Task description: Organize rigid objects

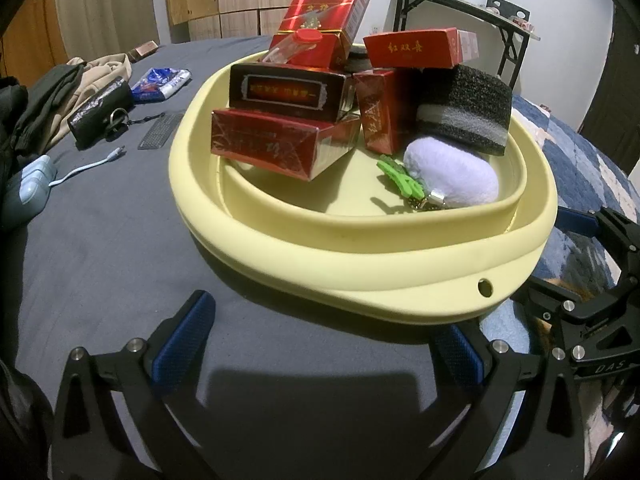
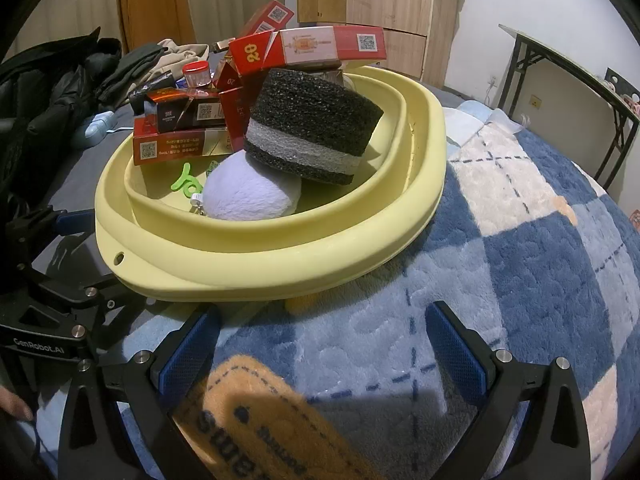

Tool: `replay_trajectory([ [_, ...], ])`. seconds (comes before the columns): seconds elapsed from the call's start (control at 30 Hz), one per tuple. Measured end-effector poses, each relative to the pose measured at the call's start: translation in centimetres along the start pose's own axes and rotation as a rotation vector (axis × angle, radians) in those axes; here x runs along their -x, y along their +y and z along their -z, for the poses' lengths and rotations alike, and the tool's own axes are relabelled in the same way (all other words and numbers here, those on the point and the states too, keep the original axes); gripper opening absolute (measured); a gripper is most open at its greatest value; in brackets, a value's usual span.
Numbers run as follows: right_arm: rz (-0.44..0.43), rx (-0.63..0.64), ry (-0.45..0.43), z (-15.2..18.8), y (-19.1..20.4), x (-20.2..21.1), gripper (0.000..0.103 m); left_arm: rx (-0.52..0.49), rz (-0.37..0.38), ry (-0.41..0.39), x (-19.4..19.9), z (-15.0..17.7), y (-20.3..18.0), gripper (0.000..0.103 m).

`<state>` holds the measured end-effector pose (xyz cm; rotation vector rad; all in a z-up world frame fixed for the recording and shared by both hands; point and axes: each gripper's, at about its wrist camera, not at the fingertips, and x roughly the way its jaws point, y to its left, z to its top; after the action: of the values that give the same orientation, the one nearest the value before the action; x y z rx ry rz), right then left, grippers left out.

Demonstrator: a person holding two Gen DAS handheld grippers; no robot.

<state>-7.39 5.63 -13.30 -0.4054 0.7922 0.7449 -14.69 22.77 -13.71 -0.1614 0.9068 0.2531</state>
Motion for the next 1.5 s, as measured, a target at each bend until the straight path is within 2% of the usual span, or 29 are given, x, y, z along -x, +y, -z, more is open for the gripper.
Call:
replay_trajectory([
  [1.5, -0.001, 0.001, 0.0, 0.01, 0.0, 0.08, 0.103, -0.003, -0.002, -0.011, 0.24, 0.19, -0.45, 0.103],
])
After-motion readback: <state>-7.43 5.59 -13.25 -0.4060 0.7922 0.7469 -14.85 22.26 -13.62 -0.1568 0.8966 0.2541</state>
